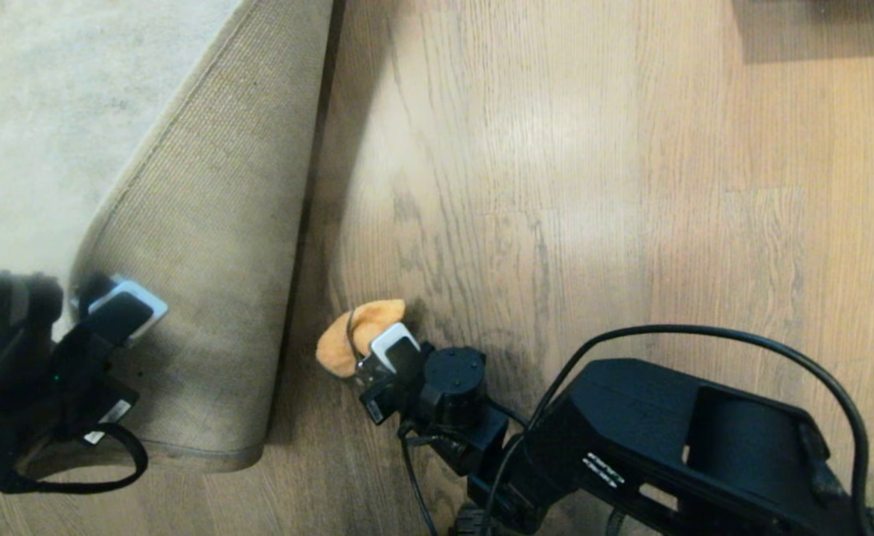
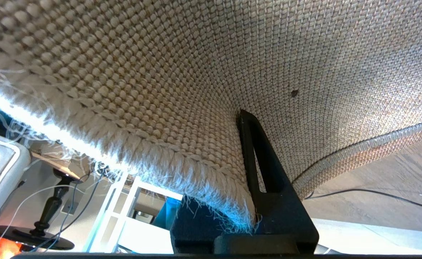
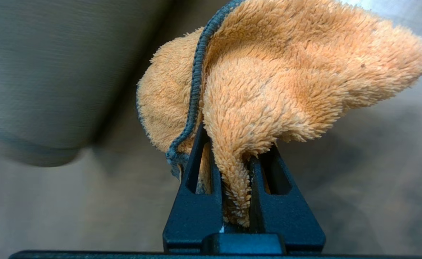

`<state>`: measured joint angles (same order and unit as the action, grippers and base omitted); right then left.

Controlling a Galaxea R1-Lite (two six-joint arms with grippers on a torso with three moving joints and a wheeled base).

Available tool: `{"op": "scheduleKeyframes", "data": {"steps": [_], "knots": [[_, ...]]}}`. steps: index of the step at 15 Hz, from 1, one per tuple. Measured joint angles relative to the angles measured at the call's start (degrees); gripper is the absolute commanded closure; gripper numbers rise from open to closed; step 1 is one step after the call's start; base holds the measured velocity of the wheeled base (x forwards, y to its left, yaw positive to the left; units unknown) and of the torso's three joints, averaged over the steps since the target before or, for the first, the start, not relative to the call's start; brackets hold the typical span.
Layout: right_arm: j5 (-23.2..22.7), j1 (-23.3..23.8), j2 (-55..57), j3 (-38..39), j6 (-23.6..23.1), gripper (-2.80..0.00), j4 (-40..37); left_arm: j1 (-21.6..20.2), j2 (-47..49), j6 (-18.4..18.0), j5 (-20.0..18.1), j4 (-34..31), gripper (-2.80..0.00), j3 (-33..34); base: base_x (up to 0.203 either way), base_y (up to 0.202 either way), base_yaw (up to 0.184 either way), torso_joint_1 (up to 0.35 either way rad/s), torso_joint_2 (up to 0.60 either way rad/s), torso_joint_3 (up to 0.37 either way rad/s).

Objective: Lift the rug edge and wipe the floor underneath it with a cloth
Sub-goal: Wipe the floor under the carpet with a rag

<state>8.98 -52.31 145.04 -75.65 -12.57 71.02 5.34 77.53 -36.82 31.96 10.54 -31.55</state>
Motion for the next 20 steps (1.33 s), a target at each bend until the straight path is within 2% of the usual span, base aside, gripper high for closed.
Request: {"op": "scheduleKeyframes", "data": {"steps": [6, 15, 17, 20], "knots": [[0.1, 8.2, -4.5, 3.6, -0.1, 0.00, 0.0, 0.1, 0.0, 0.0, 0.0, 0.0, 0.00, 0.4, 0.000, 0.000, 0.000, 0.000, 0.00, 0.000], [-0.8, 19.9, -22.5, 23.5, -3.6, 0.00, -0.6, 0.1, 0.0, 0.1, 0.0, 0.0, 0.00, 0.8, 0.000, 0.000, 0.000, 0.000, 0.00, 0.000], [-2.1, 19.9, -25.6, 27.0, -4.2, 0.00, -0.6, 0.1, 0.0, 0.1, -0.1, 0.0, 0.00, 0.8, 0.000, 0.000, 0.000, 0.000, 0.00, 0.000], [-2.5, 14.1, -27.5, 29.0, -5.0, 0.00, -0.7, 0.1, 0.0, 0.2, 0.0, 0.0, 0.00, 0.9, 0.000, 0.000, 0.000, 0.000, 0.00, 0.000]]}}
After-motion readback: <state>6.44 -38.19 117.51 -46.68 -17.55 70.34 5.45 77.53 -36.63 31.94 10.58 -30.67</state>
